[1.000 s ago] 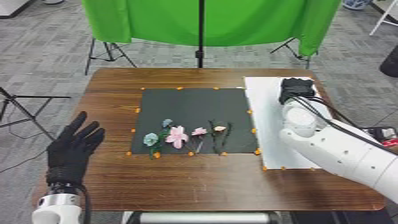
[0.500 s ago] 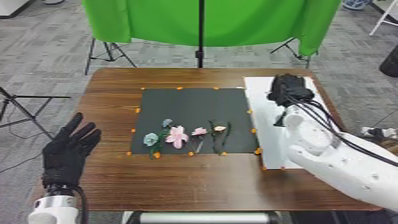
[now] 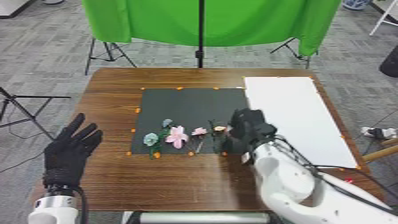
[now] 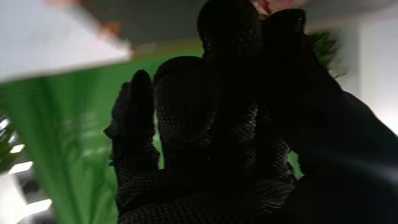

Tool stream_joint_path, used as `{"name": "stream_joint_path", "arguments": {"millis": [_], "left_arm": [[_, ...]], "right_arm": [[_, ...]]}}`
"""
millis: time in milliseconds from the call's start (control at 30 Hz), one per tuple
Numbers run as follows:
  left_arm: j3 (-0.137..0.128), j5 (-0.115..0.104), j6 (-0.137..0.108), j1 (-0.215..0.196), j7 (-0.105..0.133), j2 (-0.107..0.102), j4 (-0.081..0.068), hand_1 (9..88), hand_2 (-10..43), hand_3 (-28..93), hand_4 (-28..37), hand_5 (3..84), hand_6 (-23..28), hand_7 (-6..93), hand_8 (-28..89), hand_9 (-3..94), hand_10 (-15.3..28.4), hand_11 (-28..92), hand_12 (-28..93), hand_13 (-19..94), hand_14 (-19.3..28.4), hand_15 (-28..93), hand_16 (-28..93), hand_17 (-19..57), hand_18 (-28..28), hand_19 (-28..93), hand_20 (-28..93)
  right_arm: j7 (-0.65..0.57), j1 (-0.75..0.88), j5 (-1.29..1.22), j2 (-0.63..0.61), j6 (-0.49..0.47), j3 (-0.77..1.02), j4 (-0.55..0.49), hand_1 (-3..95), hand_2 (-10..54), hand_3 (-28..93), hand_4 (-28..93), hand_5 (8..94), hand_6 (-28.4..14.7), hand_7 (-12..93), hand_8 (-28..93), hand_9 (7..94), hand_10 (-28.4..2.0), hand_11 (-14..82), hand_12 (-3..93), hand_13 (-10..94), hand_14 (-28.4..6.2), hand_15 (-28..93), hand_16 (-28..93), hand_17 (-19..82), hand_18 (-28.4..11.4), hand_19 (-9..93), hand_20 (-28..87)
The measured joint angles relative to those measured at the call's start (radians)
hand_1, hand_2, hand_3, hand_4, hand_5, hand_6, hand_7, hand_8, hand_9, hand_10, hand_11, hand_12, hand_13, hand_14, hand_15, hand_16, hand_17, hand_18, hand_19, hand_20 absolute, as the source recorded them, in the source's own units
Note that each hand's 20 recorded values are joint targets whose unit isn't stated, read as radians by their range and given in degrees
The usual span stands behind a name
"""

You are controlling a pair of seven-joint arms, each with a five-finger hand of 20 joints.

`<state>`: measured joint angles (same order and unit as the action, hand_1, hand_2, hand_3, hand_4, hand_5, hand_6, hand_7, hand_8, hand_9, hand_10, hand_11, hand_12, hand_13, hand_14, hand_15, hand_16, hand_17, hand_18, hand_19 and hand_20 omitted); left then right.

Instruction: Arrange flowers

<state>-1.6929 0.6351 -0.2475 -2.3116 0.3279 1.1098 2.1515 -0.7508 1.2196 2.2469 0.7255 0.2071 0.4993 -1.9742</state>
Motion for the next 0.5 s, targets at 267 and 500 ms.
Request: {"name": "stream_joint_path", "arguments": {"millis": [267,500], "left_arm": [[0.002,-0.001,0.0,-0.001,0.002,0.0,0.0,20.6,7.1,81,-28.3,35.3,7.7,7.3,-8,31.9,19.5,24,11,20,27.0,54,-11,-8.7,28.4,58,2],[0.005,-0.002,0.0,-0.008,0.011,-0.001,0.0,20.7,7.1,81,-28.3,35.3,7.8,7.3,-8,31.9,19.6,24,11,20,27.1,55,-11,-8.7,28.4,58,2]], "right_arm": [[0.002,0.021,0.013,0.02,-0.039,-0.007,0.002,49.5,-9.5,71,-28,77.8,2.6,13,-2,89.4,-7.2,18.2,33.5,72,-6.1,71,21,24,-21.0,84,41],[-0.012,0.019,0.031,0.005,-0.021,-0.007,0.001,48.7,-9.5,71,-28,78.1,2.3,13,-2,88.4,-7.7,20.8,31.9,71,-6.3,72,20,24,-21.4,85,41]]}}
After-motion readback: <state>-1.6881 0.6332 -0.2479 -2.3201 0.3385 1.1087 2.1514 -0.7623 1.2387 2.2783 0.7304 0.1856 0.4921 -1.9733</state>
